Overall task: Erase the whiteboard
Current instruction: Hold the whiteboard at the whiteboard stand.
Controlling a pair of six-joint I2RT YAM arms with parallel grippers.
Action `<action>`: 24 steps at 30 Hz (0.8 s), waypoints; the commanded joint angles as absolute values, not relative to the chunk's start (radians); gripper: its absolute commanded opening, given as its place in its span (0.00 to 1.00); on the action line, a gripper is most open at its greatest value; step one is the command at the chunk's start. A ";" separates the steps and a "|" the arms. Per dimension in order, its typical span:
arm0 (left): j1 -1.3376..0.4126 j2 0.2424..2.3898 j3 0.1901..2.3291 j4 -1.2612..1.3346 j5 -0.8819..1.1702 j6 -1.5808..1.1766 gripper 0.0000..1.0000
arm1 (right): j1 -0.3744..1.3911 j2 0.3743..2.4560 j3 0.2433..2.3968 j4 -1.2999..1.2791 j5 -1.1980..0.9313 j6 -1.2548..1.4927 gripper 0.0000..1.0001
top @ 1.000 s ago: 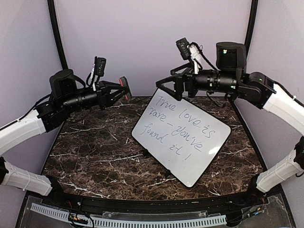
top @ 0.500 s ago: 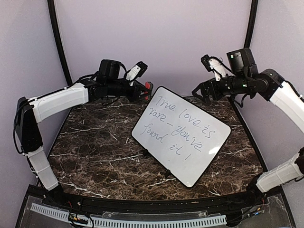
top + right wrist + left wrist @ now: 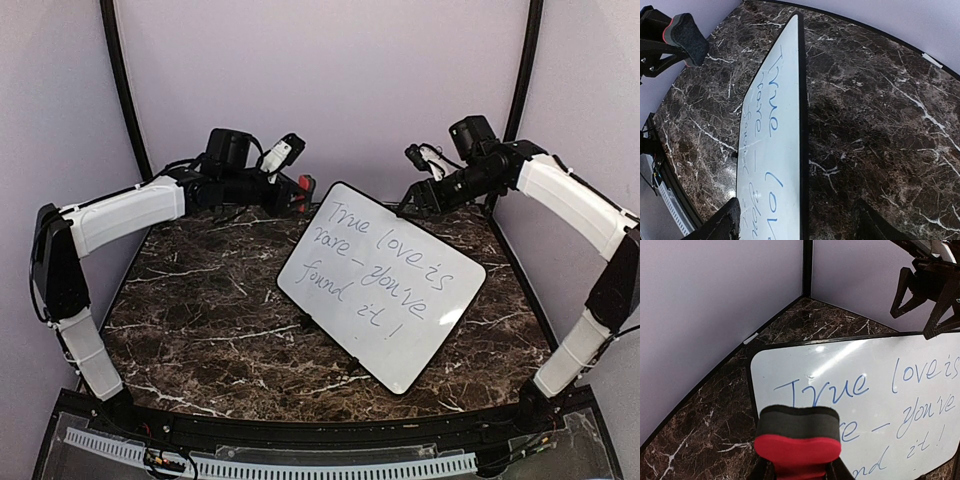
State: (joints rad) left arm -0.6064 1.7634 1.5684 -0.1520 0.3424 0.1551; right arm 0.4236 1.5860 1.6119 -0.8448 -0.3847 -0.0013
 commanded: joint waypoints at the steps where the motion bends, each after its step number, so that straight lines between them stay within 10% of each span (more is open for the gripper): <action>1: -0.600 1.699 1.541 -0.148 0.349 0.116 0.23 | 0.425 1.578 1.617 -0.851 -0.484 -0.024 0.72; 13: -0.614 1.596 1.372 -0.041 0.333 0.059 0.23 | 0.425 1.611 1.552 -0.828 -0.512 -0.023 0.67; 24: -0.638 1.603 1.361 -0.037 0.304 0.059 0.23 | 0.424 1.576 1.510 -0.807 -0.627 -0.001 0.36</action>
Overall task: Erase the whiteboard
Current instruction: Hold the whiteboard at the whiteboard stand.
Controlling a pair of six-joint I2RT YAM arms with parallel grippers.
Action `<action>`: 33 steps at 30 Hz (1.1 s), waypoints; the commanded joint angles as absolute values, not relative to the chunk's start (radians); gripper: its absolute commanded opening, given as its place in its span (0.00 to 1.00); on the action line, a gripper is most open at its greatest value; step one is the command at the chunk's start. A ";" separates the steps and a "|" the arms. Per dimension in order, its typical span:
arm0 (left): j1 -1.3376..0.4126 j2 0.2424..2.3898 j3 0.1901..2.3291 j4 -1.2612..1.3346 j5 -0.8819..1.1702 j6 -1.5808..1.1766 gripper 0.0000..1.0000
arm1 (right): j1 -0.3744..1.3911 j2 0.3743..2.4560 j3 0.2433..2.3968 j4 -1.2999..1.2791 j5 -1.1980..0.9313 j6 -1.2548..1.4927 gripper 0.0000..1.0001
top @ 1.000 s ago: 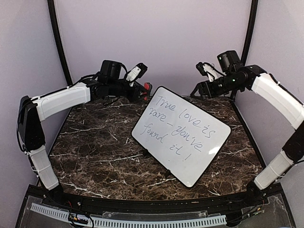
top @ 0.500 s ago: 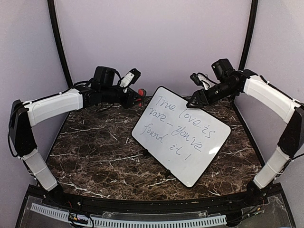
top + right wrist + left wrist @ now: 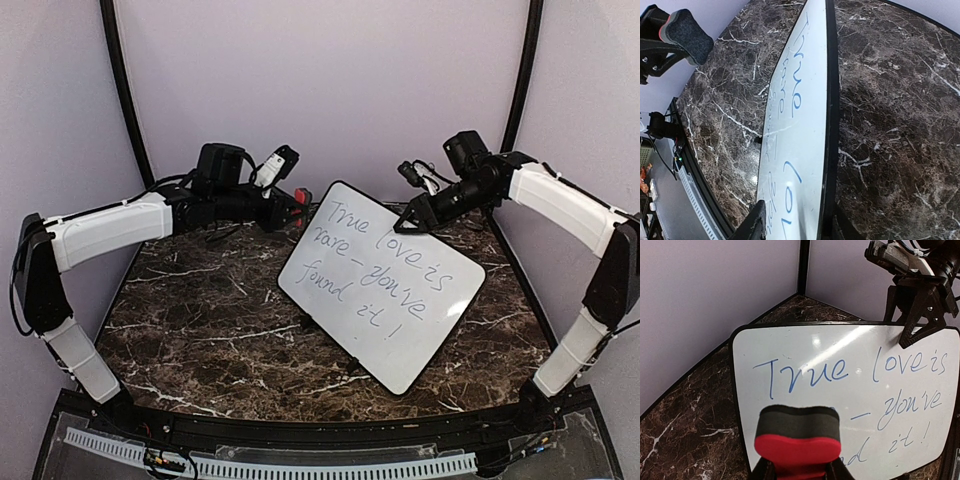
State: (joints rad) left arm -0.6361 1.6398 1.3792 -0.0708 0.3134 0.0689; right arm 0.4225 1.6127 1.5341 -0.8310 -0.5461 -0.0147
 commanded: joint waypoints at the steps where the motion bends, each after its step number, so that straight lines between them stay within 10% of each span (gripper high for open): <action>1: -0.638 1.602 1.361 -0.036 0.305 0.057 0.23 | 0.425 1.574 1.508 -0.804 -0.636 0.000 0.34; 18: -0.641 1.588 1.332 -0.011 0.290 0.081 0.22 | 0.494 1.579 1.562 -0.839 -0.645 0.059 0.00; 33: -0.692 1.462 1.268 -0.039 0.158 0.104 0.21 | 0.632 1.540 1.638 -0.863 -0.466 0.129 0.00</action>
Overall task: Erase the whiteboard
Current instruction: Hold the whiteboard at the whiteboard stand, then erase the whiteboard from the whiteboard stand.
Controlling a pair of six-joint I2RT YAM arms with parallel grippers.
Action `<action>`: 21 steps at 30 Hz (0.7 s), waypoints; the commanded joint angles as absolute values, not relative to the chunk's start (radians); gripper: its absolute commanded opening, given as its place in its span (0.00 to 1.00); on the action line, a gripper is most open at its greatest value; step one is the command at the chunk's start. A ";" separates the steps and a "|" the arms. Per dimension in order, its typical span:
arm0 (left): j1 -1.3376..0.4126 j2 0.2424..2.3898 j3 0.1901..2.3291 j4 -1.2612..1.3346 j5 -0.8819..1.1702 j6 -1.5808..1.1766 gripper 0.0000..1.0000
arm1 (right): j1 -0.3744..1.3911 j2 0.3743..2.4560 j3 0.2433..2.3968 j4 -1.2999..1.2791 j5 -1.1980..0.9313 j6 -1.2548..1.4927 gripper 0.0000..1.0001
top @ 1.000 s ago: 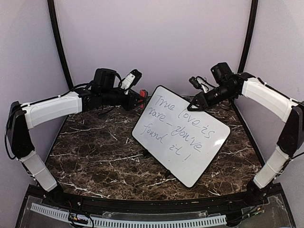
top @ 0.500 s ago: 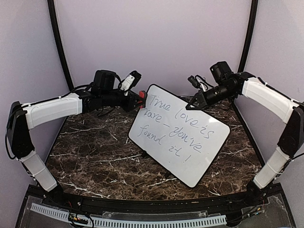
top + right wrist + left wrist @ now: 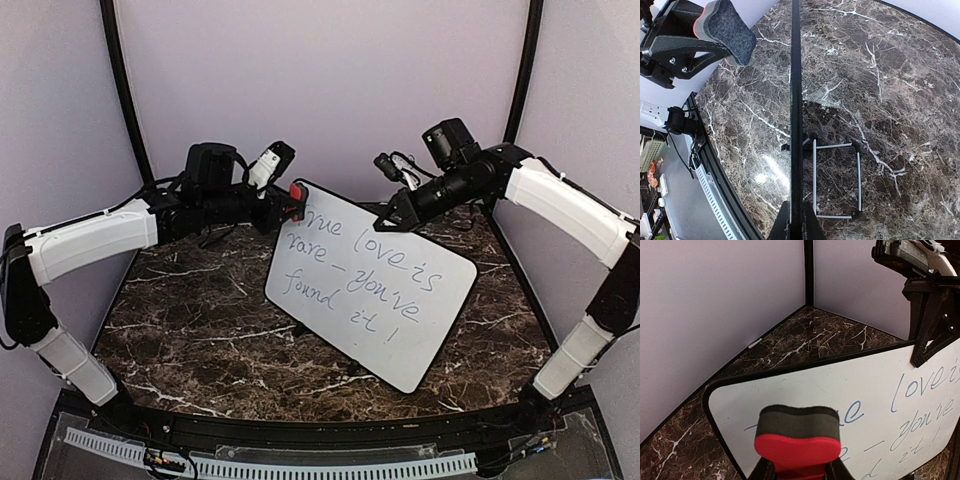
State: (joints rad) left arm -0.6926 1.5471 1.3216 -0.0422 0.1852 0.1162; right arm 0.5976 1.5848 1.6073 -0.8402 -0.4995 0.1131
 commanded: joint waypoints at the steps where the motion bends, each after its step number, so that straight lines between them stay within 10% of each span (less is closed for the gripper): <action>1: -0.692 1.443 1.248 -0.036 0.153 0.103 0.21 | 0.635 1.536 1.636 -0.861 -0.463 0.129 0.00; 21: -0.687 1.579 1.315 -0.075 0.091 0.187 0.20 | 0.675 1.512 1.634 -0.861 -0.442 0.120 0.00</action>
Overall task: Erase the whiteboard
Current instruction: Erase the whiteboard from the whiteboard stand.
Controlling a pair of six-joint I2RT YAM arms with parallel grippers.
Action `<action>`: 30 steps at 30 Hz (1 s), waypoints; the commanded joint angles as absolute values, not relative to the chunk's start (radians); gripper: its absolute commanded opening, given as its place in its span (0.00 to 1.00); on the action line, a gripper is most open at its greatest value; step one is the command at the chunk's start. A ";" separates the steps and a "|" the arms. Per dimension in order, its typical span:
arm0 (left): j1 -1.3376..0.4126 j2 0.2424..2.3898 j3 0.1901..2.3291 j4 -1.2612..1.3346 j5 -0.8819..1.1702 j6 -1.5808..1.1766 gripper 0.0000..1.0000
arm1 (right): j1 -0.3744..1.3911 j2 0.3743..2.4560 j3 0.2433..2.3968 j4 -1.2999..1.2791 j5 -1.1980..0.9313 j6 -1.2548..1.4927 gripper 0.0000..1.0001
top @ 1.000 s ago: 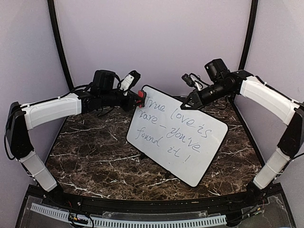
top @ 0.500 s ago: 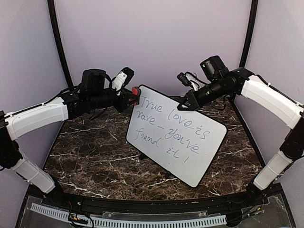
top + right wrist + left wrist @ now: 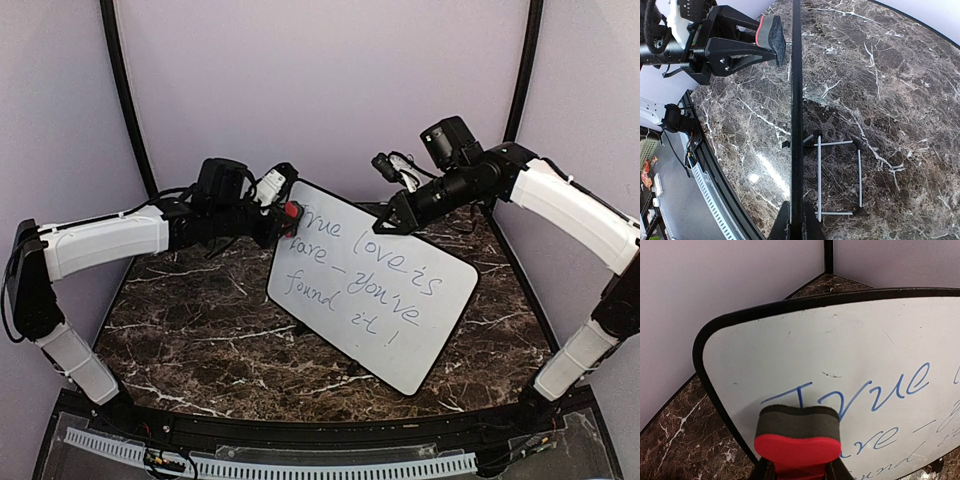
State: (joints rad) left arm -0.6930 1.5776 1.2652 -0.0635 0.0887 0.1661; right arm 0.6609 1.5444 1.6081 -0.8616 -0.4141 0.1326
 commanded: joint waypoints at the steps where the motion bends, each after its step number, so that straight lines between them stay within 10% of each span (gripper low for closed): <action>1: -0.685 1.585 1.317 -0.074 0.096 0.188 0.20 | 0.675 1.515 1.636 -0.863 -0.442 0.118 0.00; 30: -0.723 1.709 1.514 -0.319 0.019 0.059 0.16 | 0.695 1.527 1.671 -0.881 -0.349 0.118 0.00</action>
